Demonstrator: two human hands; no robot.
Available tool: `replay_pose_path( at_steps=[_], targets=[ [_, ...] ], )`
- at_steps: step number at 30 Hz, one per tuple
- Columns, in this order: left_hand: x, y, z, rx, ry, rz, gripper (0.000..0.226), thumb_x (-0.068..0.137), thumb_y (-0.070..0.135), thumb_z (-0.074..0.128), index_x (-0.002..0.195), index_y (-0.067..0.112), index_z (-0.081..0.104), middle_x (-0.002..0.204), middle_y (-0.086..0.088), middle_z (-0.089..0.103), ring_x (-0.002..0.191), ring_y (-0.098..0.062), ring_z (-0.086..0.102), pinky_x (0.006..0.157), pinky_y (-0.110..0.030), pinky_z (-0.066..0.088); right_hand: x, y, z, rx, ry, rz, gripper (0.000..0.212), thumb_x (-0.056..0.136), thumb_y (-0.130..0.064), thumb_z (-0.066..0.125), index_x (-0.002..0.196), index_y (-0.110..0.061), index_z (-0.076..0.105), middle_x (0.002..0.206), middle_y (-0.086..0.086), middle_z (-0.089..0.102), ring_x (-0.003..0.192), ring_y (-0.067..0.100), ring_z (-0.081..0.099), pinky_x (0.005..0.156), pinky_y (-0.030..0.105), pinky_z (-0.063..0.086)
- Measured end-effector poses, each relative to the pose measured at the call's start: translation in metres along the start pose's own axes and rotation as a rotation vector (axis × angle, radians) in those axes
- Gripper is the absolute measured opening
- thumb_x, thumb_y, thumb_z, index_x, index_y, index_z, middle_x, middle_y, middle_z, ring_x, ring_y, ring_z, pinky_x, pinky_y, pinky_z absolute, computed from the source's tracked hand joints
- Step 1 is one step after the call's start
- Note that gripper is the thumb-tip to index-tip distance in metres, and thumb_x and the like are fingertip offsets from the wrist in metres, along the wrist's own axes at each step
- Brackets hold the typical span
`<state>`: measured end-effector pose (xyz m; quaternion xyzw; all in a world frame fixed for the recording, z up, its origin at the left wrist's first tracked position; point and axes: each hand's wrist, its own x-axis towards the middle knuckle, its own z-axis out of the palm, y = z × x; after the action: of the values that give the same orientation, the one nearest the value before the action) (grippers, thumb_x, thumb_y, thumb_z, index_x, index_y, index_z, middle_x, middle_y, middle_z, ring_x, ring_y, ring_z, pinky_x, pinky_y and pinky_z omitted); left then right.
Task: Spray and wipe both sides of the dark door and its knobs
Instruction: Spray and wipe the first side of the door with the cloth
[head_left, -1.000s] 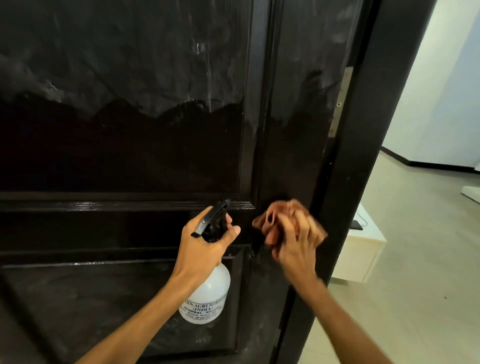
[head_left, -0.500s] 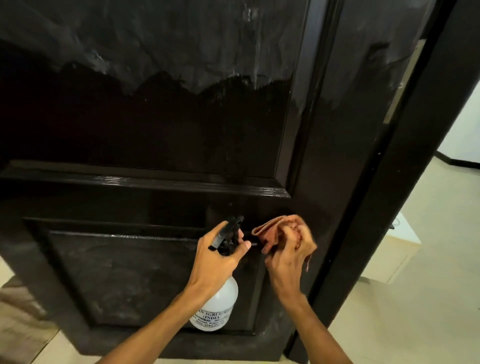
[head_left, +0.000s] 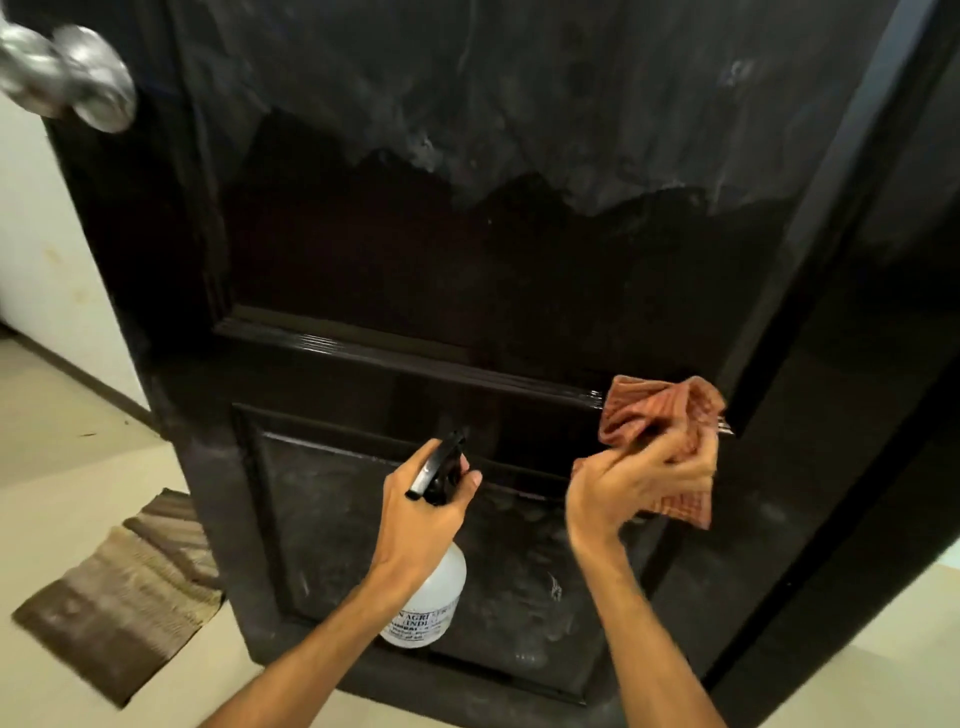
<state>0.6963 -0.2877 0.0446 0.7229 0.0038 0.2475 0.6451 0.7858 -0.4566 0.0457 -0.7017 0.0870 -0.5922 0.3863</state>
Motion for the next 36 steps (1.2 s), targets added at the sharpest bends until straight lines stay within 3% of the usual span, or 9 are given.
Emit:
replay_pose_path(
  at_steps=[4, 5, 9, 14, 18, 23, 27, 33, 36],
  targets=[
    [0.014, 0.002, -0.042, 0.008, 0.087, 0.011, 0.016, 0.087, 0.009, 0.082, 0.086, 0.014, 0.067, 0.064, 0.015, 0.062, 0.052, 0.002, 0.054, 0.051, -0.018, 0.046, -0.063, -0.033, 0.023, -0.058, -0.401, -0.631, 0.059, 0.078, 0.004, 0.048, 0.134, -0.014, 0.05, 0.138, 0.015, 0.035, 0.118, 0.038, 0.04, 0.099, 0.053, 0.044],
    [0.017, 0.001, -0.05, 0.005, 0.09, 0.013, 0.016, 0.087, 0.009, 0.082, 0.087, 0.014, 0.066, 0.064, 0.015, 0.062, 0.053, 0.002, 0.054, 0.051, -0.018, 0.046, -0.061, -0.035, 0.028, -0.066, -0.431, -0.672, 0.059, 0.081, 0.004, 0.049, 0.136, -0.017, 0.05, 0.139, 0.015, 0.037, 0.119, 0.038, 0.042, 0.1, 0.053, 0.044],
    [0.023, -0.004, -0.09, -0.004, 0.149, 0.019, 0.016, 0.088, 0.008, 0.08, 0.087, 0.014, 0.066, 0.069, 0.007, 0.065, 0.055, -0.004, 0.056, 0.053, -0.021, 0.045, -0.062, -0.055, 0.039, -0.025, -0.239, -0.252, 0.053, 0.083, 0.013, 0.056, 0.133, -0.007, 0.053, 0.137, 0.022, 0.039, 0.118, 0.043, 0.042, 0.102, 0.052, 0.035],
    [0.026, -0.018, -0.149, 0.058, 0.24, -0.025, 0.015, 0.087, 0.012, 0.082, 0.089, 0.019, 0.069, 0.079, 0.004, 0.071, 0.065, -0.006, 0.064, 0.059, -0.031, 0.052, -0.115, -0.095, 0.064, -0.061, -0.636, -0.975, 0.08, 0.067, 0.005, 0.074, 0.141, -0.015, 0.05, 0.139, 0.016, 0.038, 0.112, 0.035, 0.044, 0.091, 0.047, 0.049],
    [0.036, -0.02, -0.187, 0.058, 0.323, 0.008, 0.027, 0.086, 0.008, 0.082, 0.087, 0.029, 0.066, 0.08, 0.005, 0.071, 0.08, -0.003, 0.069, 0.075, -0.022, 0.056, -0.095, -0.161, 0.095, -0.039, -0.529, -0.666, 0.064, 0.078, 0.004, 0.053, 0.14, -0.011, 0.056, 0.14, 0.019, 0.038, 0.114, 0.036, 0.04, 0.101, 0.046, 0.037],
    [0.038, -0.033, -0.233, 0.132, 0.346, -0.009, 0.022, 0.086, 0.012, 0.083, 0.089, 0.025, 0.066, 0.083, 0.014, 0.07, 0.082, -0.002, 0.068, 0.085, -0.04, 0.06, -0.155, -0.179, 0.115, -0.056, -0.754, -1.236, 0.066, 0.077, -0.005, 0.07, 0.141, -0.009, 0.057, 0.144, 0.018, 0.037, 0.115, 0.038, 0.046, 0.087, 0.047, 0.052],
    [0.048, -0.033, -0.266, 0.126, 0.403, 0.041, 0.021, 0.086, 0.014, 0.084, 0.091, 0.023, 0.065, 0.081, 0.009, 0.069, 0.082, -0.005, 0.069, 0.084, -0.04, 0.061, -0.138, -0.255, 0.149, -0.072, -0.672, -1.005, 0.075, 0.073, 0.005, 0.061, 0.147, -0.006, 0.05, 0.143, 0.022, 0.04, 0.111, 0.04, 0.045, 0.088, 0.049, 0.046],
    [0.047, -0.042, -0.29, 0.174, 0.432, 0.047, 0.022, 0.087, 0.018, 0.082, 0.092, 0.028, 0.063, 0.085, 0.006, 0.069, 0.085, -0.002, 0.066, 0.079, -0.028, 0.058, -0.169, -0.261, 0.16, -0.137, -0.867, -1.392, 0.073, 0.08, -0.004, 0.063, 0.15, -0.006, 0.043, 0.152, 0.019, 0.04, 0.125, 0.038, 0.044, 0.099, 0.049, 0.049],
    [0.046, -0.05, -0.299, 0.164, 0.455, 0.029, 0.02, 0.088, 0.017, 0.082, 0.092, 0.023, 0.064, 0.085, 0.005, 0.068, 0.084, -0.003, 0.066, 0.076, -0.026, 0.058, -0.149, -0.296, 0.174, -0.144, -0.737, -1.252, 0.078, 0.074, -0.003, 0.049, 0.151, -0.01, 0.041, 0.153, 0.015, 0.032, 0.128, 0.039, 0.036, 0.104, 0.051, 0.043]
  ],
)
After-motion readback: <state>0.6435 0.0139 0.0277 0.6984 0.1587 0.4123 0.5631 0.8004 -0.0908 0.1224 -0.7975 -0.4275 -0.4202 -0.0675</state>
